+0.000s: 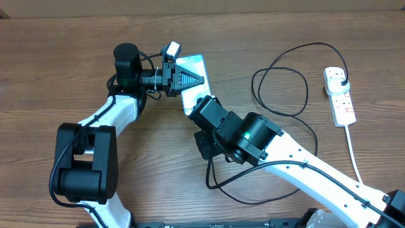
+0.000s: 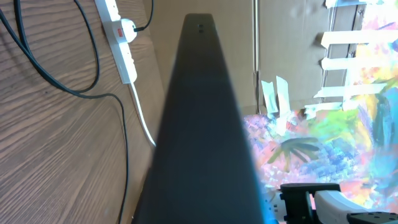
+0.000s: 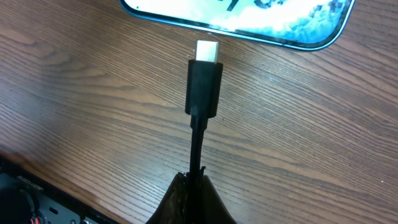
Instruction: Plug charger to phone and switch on socket
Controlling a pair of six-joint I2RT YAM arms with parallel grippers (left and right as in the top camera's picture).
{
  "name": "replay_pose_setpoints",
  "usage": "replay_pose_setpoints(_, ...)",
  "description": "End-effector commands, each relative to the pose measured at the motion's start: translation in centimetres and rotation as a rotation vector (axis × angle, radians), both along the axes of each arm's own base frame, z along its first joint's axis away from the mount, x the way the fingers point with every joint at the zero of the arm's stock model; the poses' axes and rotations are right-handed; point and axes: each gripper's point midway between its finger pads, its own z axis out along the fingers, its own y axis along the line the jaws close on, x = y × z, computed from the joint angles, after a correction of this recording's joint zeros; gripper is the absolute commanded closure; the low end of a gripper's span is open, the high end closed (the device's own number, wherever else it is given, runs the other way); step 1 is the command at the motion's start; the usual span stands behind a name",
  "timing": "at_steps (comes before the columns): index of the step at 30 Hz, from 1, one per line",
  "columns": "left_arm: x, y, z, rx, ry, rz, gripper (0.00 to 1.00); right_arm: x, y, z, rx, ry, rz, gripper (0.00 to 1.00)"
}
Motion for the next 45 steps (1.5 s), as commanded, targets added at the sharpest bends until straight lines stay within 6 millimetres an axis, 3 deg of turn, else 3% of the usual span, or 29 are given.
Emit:
replay_pose_setpoints(1,-0.04,-0.22,0.93,-0.008,-0.040,-0.024,0.96,0.07,0.77,0.84,0.043,0.008,-0.006,0.96)
replay_pose_setpoints(19,-0.66,-0.16,1.05,-0.014,-0.018,-0.060,0.96,0.79,0.39,0.92,0.080,0.041,-0.082,0.96)
replay_pose_setpoints(26,-0.26,-0.19,0.98,-0.009,-0.009,-0.037,0.96,0.11,0.96,1.04,0.135,0.109,-0.064,0.96)
replay_pose_setpoints(45,-0.23,-0.19,0.97,-0.010,-0.023,-0.035,0.96,0.65,1.17,1.25,0.143,0.083,-0.065,0.96)
